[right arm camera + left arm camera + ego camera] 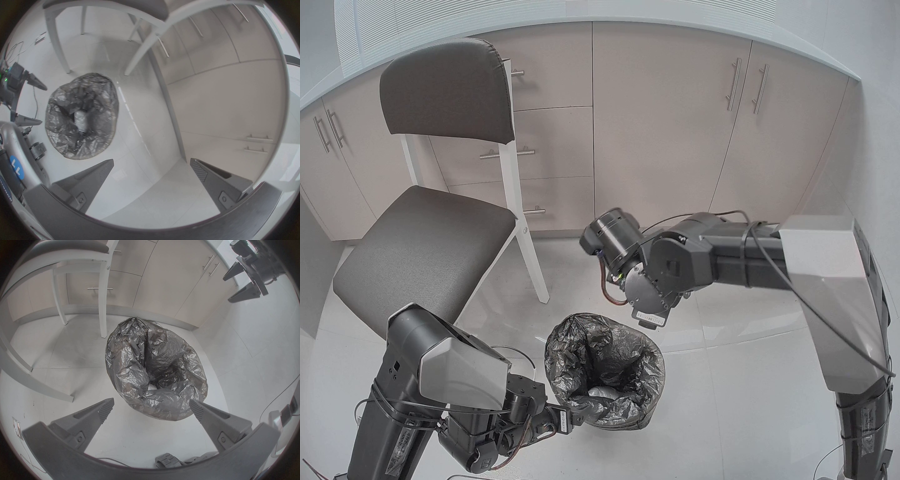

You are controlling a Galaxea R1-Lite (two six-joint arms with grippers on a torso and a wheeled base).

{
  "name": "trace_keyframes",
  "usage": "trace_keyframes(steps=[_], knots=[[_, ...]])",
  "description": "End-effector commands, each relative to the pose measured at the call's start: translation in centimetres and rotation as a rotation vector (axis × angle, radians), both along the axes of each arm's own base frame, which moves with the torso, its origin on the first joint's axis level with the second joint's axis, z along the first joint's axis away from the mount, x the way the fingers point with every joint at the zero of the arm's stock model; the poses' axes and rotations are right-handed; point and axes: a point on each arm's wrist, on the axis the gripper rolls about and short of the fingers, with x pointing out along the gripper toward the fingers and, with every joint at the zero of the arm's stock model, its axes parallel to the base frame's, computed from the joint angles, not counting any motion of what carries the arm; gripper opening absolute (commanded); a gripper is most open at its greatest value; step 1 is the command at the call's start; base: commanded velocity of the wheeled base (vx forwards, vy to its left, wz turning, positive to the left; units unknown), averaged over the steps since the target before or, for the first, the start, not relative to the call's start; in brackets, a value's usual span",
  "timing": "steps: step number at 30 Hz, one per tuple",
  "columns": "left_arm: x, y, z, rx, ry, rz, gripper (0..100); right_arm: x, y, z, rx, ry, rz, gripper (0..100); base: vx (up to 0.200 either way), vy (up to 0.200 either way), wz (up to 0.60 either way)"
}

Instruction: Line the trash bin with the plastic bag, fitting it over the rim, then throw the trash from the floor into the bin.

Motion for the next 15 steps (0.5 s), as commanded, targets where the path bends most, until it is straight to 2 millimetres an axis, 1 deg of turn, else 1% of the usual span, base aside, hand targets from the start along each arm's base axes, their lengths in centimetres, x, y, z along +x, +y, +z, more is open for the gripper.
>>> trace_keyframes(steps=[1, 2, 3, 4, 7, 9, 12, 14, 15], knots=[[-0.3, 0.1, 0.1, 0.006, 0.009, -0.004, 100, 0.8, -2.3, 2.7, 0.025, -0.065, -0.074, 100, 0.0, 0.0, 0.0], [-0.4, 0.2, 0.1, 0.006, 0.011, -0.005, 100, 1.3, -3.4, 3.6, 0.034, -0.085, -0.106, 100, 0.0, 0.0, 0.0], [-0.6, 0.3, 0.1, 0.012, 0.02, -0.007, 100, 2.0, -5.6, 5.4, 0.051, -0.118, -0.159, 100, 0.0, 0.0, 0.0], [-0.8, 0.4, 0.1, 0.014, 0.024, -0.009, 100, 2.2, -6.8, 6.5, 0.058, -0.137, -0.185, 100, 0.0, 0.0, 0.0], [-1.1, 0.4, 0.1, 0.019, 0.032, -0.012, 100, 2.0, -11.0, 10.7, 0.101, -0.213, -0.268, 100, 0.0, 0.0, 0.0], [-1.1, 0.4, 0.2, 0.02, 0.029, -0.013, 100, 1.6, -13.7, 13.3, 0.127, -0.264, -0.318, 100, 0.0, 0.0, 0.0], [-1.2, 0.4, 0.3, 0.021, 0.028, -0.012, 100, -0.2, -18.0, 17.4, 0.124, -0.33, -0.381, 100, 0.0, 0.0, 0.0], [-1.4, 0.4, 0.9, 0.023, 0.017, -0.004, 100, -2.4, -21.1, 20.3, 0.08, -0.35, -0.401, 100, 0.0, 0.0, 0.0], [-1.6, 0.4, 1.2, 0.026, 0.012, -0.003, 100, -3.5, -22.2, 21.3, 0.058, -0.356, -0.407, 100, 0.0, 0.0, 0.0]])
